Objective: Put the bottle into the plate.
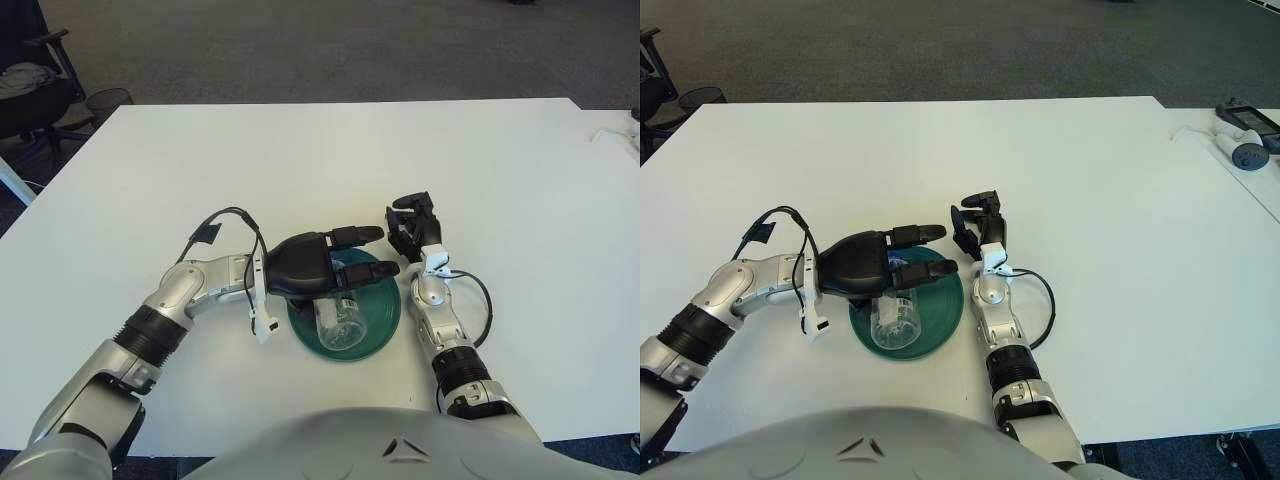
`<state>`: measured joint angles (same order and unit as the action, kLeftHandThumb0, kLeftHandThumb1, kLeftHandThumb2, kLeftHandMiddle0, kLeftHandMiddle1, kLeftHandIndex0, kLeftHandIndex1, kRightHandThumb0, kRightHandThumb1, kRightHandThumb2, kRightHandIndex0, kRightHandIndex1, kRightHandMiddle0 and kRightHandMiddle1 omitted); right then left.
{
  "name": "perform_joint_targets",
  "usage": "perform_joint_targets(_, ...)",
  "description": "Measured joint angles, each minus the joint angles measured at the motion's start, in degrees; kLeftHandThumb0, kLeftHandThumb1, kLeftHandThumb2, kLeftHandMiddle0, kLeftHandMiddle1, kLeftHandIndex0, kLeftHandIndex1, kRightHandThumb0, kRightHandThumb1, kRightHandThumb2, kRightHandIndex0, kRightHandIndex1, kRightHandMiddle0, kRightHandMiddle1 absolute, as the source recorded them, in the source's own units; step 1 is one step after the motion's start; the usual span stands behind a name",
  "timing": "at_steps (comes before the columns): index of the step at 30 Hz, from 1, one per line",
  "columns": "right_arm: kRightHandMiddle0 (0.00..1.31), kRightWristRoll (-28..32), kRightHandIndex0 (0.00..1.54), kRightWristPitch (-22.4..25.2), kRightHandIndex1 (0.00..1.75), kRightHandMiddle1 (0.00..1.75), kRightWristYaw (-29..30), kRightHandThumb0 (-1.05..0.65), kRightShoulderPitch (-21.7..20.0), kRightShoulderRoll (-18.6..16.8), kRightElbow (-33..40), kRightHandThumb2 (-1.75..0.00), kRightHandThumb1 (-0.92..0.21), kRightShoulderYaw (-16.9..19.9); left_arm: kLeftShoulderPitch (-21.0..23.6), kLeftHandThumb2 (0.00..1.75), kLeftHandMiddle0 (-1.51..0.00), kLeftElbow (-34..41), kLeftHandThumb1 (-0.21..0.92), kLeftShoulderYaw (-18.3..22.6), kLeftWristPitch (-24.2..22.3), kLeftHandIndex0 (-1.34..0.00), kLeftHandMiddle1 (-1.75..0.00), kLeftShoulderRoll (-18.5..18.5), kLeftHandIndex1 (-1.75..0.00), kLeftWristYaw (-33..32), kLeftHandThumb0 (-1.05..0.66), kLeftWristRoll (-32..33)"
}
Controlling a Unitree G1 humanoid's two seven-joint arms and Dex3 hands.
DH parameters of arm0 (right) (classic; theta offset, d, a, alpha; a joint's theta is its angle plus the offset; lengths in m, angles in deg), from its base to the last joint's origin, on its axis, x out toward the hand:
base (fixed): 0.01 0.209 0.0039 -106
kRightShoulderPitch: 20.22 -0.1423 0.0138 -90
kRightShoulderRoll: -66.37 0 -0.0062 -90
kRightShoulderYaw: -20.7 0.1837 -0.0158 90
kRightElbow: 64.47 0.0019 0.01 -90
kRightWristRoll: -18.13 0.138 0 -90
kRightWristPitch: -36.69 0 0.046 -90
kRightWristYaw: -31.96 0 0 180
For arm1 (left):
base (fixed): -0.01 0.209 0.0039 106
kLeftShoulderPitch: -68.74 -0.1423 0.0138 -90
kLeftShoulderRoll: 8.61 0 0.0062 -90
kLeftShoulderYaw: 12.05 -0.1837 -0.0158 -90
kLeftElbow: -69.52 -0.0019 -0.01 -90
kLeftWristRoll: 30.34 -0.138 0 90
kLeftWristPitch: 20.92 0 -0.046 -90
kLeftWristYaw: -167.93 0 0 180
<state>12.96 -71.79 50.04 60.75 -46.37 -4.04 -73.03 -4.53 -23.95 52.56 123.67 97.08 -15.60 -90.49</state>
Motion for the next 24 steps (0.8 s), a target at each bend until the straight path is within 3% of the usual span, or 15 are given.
perform_joint_targets(9,0.18,0.0,0.27,-0.1,1.26,1.75,0.7,-0.34,-1.0,0.0,-1.3,-0.52,-0.92,-0.1,1.5,1.05,0.00,-0.5,0.92,0.2,0.1,0.00,0.00,0.6,0.00,-0.1,-1.05,1.3)
perform_joint_targets(11,0.18,0.1,0.23,-1.2,1.49,1.70,0.6,-0.14,-2.2,0.0,-3.2,-0.50,-0.92,0.3,2.5,1.06,0.00,-1.0,0.92,0.5,0.5,0.00,0.00,0.9,0.00,0.1,-1.05,2.2)
perform_joint_targets(14,0.18,0.1,0.20,-3.4,1.60,1.68,0.5,-0.05,-3.9,0.0,-6.5,-0.49,-0.92,0.9,4.1,1.07,0.00,-1.4,0.92,1.0,0.7,0.00,0.00,1.6,0.00,0.9,-1.05,4.6)
perform_joint_targets(20,0.06,0.1,0.36,-7.9,1.50,1.74,-0.1,-0.01,-6.6,-0.3,-12.1,-0.47,-0.92,2.0,7.2,1.08,-0.01,-1.8,0.92,1.7,1.4,0.00,0.00,3.2,0.00,3.7,-1.05,9.4)
perform_joint_targets(24,0.15,0.0,0.26,-9.1,1.59,1.68,-0.2,-0.01,-7.1,-0.4,-13.5,-0.47,-0.92,2.2,8.9,1.05,0.00,-1.9,0.92,1.6,1.8,0.00,0.00,4.5,0.00,7.5,-1.05,11.9)
